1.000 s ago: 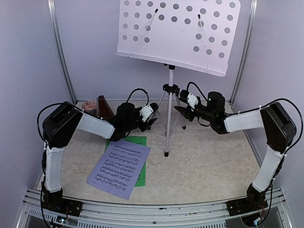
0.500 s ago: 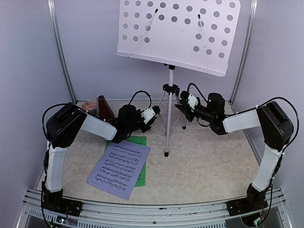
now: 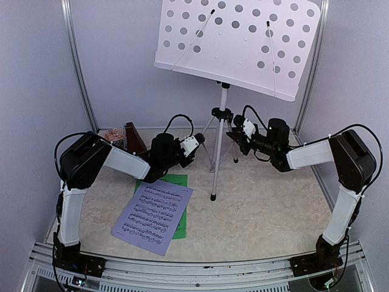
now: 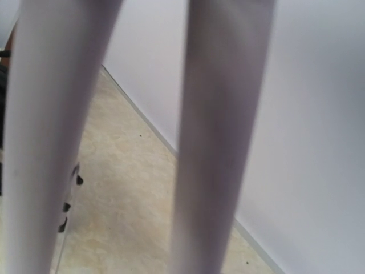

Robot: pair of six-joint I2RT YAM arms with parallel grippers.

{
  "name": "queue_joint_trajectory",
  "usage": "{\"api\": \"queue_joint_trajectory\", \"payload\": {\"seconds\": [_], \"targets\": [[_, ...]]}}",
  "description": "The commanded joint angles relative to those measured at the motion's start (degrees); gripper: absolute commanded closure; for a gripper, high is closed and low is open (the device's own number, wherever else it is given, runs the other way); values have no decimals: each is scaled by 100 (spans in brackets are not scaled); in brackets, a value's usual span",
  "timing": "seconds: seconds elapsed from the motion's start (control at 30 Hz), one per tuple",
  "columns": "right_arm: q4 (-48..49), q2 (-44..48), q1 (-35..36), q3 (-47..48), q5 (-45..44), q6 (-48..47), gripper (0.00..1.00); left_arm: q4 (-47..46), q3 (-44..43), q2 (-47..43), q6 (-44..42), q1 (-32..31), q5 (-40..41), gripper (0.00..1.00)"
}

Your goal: Set up the instrument practice props

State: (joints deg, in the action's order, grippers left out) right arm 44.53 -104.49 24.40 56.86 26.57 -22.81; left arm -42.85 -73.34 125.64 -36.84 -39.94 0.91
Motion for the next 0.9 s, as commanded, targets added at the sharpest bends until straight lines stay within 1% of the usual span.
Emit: {"api": "queue_joint_trajectory", "payload": {"seconds": [0.0,0.13,0.3,0.5,0.67,0.87], "targets": [[-227,-83,12,99,-19,-512,100,-208,-14,-33,-524,15,-21,95],[-383,-13,12,86,-199,-751,100,-126,-8,-23,-633,161,6,100],[-645,8,7,174,-375,-968,100,-37,-19,48,-765,355,-37,100],[-991,-52,-30,351,-566,-1219,100,101,-91,223,-1174,602,40,100],[-1252,-88,-49,544,-664,-1355,100,190,-227,346,-1215,834,-39,100],[-1450,-151,-48,787,-492,-1437,100,427,-760,681,-1492,1016,-90,100]]}}
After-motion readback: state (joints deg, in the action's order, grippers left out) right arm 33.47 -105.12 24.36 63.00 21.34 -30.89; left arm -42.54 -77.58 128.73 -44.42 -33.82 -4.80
